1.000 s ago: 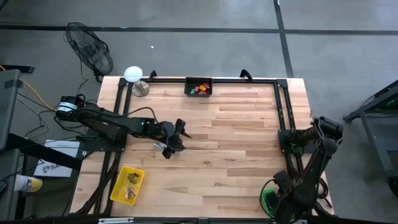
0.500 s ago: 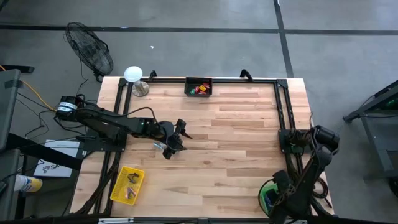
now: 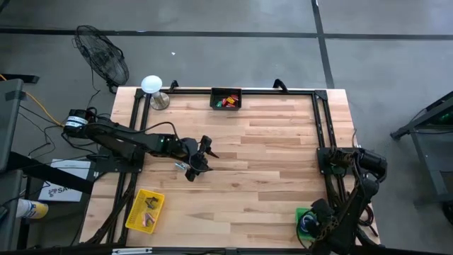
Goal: Pick and place Stapler, Stapler remover, tape
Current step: Put the pink tape into the green bin
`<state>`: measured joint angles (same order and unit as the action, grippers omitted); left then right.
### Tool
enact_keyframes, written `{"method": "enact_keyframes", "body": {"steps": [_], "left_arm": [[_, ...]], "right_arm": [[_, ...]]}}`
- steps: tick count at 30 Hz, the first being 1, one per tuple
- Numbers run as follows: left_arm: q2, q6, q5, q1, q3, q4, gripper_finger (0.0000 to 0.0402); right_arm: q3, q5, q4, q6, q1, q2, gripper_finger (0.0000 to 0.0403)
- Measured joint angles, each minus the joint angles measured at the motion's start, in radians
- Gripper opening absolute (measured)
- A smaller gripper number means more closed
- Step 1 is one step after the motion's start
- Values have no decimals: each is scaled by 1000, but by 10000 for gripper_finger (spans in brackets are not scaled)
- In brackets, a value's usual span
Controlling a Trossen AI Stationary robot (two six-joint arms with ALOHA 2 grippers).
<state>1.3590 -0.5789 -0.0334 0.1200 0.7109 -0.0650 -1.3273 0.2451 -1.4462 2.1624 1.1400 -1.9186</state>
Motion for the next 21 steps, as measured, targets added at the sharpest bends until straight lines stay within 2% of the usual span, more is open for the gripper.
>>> {"method": "enact_keyframes", "body": {"steps": [10,21], "left_arm": [[0,0,0,0,0,0,259],[0,0,0,0,0,0,259]], "right_arm": [[0,-28,-7,-24,-14,45,154],[0,-20,18,-24,-21,174,207]]}}
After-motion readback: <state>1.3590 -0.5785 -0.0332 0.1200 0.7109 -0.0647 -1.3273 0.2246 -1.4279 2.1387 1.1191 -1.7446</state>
